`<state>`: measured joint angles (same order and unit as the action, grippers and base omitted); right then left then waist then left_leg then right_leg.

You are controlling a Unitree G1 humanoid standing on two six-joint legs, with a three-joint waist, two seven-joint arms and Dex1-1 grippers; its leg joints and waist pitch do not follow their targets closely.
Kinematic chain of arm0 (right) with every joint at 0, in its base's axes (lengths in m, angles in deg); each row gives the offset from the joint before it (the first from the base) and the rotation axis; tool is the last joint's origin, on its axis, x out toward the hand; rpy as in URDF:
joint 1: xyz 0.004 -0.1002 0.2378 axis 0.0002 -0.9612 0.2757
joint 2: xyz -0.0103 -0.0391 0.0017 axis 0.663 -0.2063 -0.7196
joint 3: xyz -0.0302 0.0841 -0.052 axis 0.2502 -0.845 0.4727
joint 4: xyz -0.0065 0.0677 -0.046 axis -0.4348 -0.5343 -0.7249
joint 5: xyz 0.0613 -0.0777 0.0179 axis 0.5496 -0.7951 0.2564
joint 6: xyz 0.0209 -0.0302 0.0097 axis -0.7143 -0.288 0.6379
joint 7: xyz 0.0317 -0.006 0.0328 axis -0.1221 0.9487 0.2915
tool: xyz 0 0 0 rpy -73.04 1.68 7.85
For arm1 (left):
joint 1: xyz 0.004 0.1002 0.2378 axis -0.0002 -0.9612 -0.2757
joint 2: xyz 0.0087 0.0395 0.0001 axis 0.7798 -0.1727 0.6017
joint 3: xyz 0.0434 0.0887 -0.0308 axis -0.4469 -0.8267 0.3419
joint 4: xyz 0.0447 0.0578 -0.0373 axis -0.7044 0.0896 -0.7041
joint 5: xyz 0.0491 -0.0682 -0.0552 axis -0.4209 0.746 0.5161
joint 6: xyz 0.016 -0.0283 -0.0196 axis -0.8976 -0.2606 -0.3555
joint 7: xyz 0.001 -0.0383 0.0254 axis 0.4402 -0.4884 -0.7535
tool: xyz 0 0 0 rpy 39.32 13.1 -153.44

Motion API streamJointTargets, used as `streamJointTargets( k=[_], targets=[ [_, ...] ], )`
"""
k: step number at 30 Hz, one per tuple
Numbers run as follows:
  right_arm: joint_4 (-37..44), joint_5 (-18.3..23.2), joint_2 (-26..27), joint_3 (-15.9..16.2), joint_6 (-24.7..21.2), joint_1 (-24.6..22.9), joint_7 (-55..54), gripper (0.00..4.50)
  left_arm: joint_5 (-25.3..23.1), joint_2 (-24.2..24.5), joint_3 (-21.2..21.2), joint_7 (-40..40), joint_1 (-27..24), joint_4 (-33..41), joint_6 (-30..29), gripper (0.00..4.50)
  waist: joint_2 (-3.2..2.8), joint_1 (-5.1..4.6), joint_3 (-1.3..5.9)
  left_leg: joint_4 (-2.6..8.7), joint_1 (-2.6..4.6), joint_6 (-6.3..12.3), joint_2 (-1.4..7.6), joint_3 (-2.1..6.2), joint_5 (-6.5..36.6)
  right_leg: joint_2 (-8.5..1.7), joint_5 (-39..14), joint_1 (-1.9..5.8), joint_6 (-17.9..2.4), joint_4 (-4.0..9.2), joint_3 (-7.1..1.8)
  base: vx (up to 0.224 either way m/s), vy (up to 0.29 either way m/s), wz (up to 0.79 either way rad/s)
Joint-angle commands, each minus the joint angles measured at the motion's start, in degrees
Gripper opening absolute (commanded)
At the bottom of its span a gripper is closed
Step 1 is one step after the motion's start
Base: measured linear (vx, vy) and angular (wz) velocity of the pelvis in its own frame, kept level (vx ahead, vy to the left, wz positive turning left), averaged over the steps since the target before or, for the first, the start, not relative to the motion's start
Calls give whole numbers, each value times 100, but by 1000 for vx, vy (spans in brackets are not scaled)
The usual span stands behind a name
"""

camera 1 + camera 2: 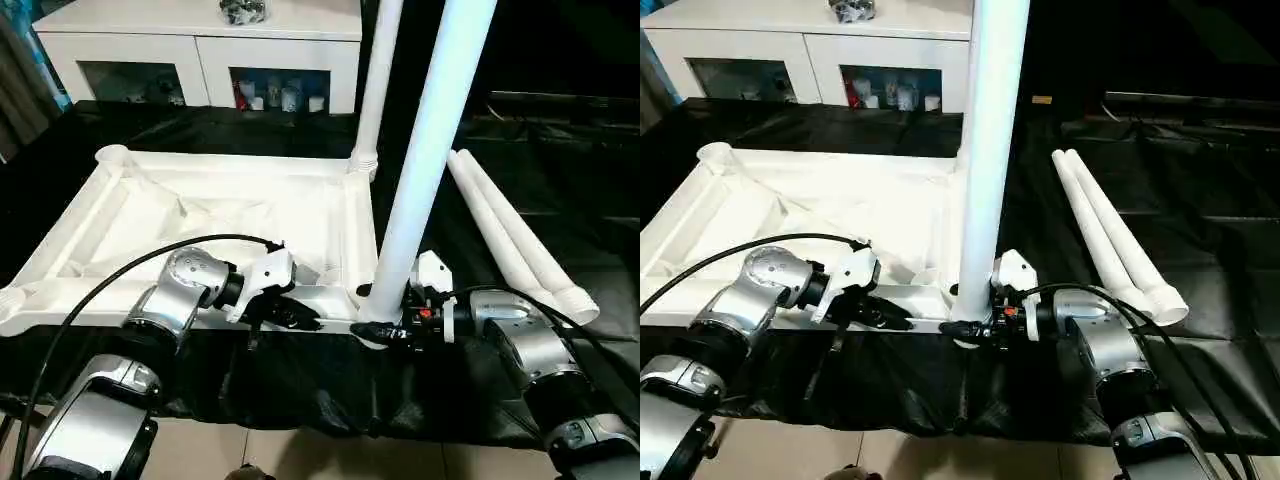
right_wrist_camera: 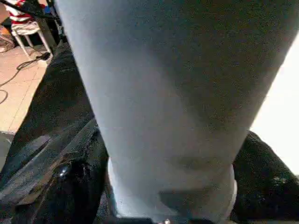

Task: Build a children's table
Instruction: Rotate leg to tighten

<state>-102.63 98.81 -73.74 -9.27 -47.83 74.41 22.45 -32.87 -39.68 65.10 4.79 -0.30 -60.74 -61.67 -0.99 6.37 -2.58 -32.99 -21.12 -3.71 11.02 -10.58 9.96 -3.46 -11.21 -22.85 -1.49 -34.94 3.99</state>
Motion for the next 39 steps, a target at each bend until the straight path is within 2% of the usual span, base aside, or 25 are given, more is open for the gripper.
streamJointTargets(
  k=[1,2,3,4,5,7,9,11,13,15,16,17,18,21,23,25,27,28,31,35,39],
  targets=[
    [-12,-177,41,312,-122,-98,134,312,-42,4,-171,225,-43,94,123,0,3,22,332,341,64,393,278,91,1146,-524,-1178,283,-1191,455,-288,0,0,0],
    [-10,-176,48,323,-122,-109,142,300,-50,16,-180,242,-40,69,144,0,-17,18,332,344,66,380,280,94,1170,-525,-1183,282,-1188,459,-289,0,0,0],
    [54,-153,52,334,-155,-161,142,300,-49,24,-187,250,-37,56,150,0,-24,11,331,346,66,356,276,97,1214,-516,-1184,285,-1194,458,-288,0,0,0],
    [84,-131,57,323,-183,-185,133,281,-48,19,-188,248,-33,54,141,0,-21,13,331,348,68,353,278,93,1230,-516,-1185,286,-1187,471,-289,0,0,0],
    [102,-119,60,318,-201,-199,128,279,-46,17,-187,247,-31,53,137,0,-12,18,331,350,74,341,278,95,1246,-516,-1180,290,-1183,466,-290,0,0,0],
    [197,-47,128,220,-264,-301,-51,275,-47,-10,-146,162,-18,27,91,0,-40,17,339,353,79,319,282,101,1248,-508,-1086,287,-1215,451,-288,0,0,0],
    [173,-26,177,147,-278,-312,-193,274,-47,-40,-123,65,-6,6,51,0,-42,3,331,360,82,288,280,98,1335,-507,-1135,283,-1235,467,-286,0,0,0],
    [16,-33,340,-82,-229,-288,-763,273,-115,-171,-58,-406,82,-100,-69,0,-39,0,314,370,87,224,275,101,1447,-515,-1368,279,-1194,489,-288,0,0,0],
    [-258,-110,579,-370,-84,-212,-1686,272,-248,-368,-13,-1060,217,-224,-267,0,-10,-23,300,382,132,131,264,109,1587,-535,-1812,251,-1101,543,-289,0,0,0],
    [-492,-193,770,-560,-62,-131,-2463,272,-232,-590,54,-1452,289,-251,-483,0,4,-47,279,397,126,45,245,131,1642,-546,-2334,248,-933,590,-284,0,0,0],
    [-602,-220,868,-641,-65,-93,-2820,272,-215,-719,79,-1618,305,-233,-584,0,-1,-59,279,396,132,33,249,132,1667,-550,-2397,236,-910,600,-293,0,0,0],
    [-681,-237,958,-699,-87,-64,-3095,272,-219,-830,79,-1745,309,-199,-663,0,55,-83,274,399,135,43,245,135,1678,-548,-2474,230,-885,610,-288,0,0,0],
    [-681,-237,958,-699,-87,-64,-3095,272,-219,-830,79,-1745,309,-199,-663,0,26,-90,277,391,140,67,242,134,1678,-558,-2519,220,-866,623,-293,0,0,0],
    [-964,-301,1203,-809,-92,63,-3781,272,-238,-1124,37,-2013,283,-95,-828,0,51,-133,282,394,100,123,233,131,1552,-542,-2322,236,-857,607,-296,0,0,0],
    [-1214,-436,1511,-853,155,189,-4365,272,-236,-1441,28,-2307,257,-76,-885,0,49,-135,282,385,106,148,231,121,1504,-548,-2262,227,-854,606,-305,0,0,0],
    [-1258,-451,1559,-857,235,209,-4440,328,-230,-1482,29,-2349,255,-78,-894,0,44,-141,262,395,117,158,224,126,1599,-548,-2447,220,-813,634,-295,0,0,0],
    [-1283,-374,1648,-912,303,222,-4434,342,-243,-1510,-12,-2365,233,-77,-864,0,25,-141,265,411,127,169,230,137,1710,-550,-2552,223,-759,650,-304,0,0,0],
    [-1274,-353,1655,-918,316,219,-4378,362,-262,-1500,-35,-2363,224,-69,-837,0,28,-144,267,414,131,173,235,136,1722,-543,-2511,220,-765,646,-306,0,0,0],
    [-1174,-346,1502,-824,322,161,-4002,385,-242,-1362,-45,-2148,164,15,-715,0,-1,-141,282,419,122,195,246,134,1662,-533,-2135,238,-875,603,-318,0,0,0],
    [-977,-340,1263,-733,355,99,-3483,416,-237,-1138,-66,-1805,95,74,-485,0,-4,-133,300,404,97,275,243,122,1531,-524,-1689,281,-996,565,-314,0,0,0],
    [-820,-247,1005,-608,384,41,-2772,416,-154,-927,-34,-1428,45,135,-375,0,1,-116,326,371,63,394,253,94,1225,-504,-1078,319,-1149,487,-303,0,0,0]
  ],
)
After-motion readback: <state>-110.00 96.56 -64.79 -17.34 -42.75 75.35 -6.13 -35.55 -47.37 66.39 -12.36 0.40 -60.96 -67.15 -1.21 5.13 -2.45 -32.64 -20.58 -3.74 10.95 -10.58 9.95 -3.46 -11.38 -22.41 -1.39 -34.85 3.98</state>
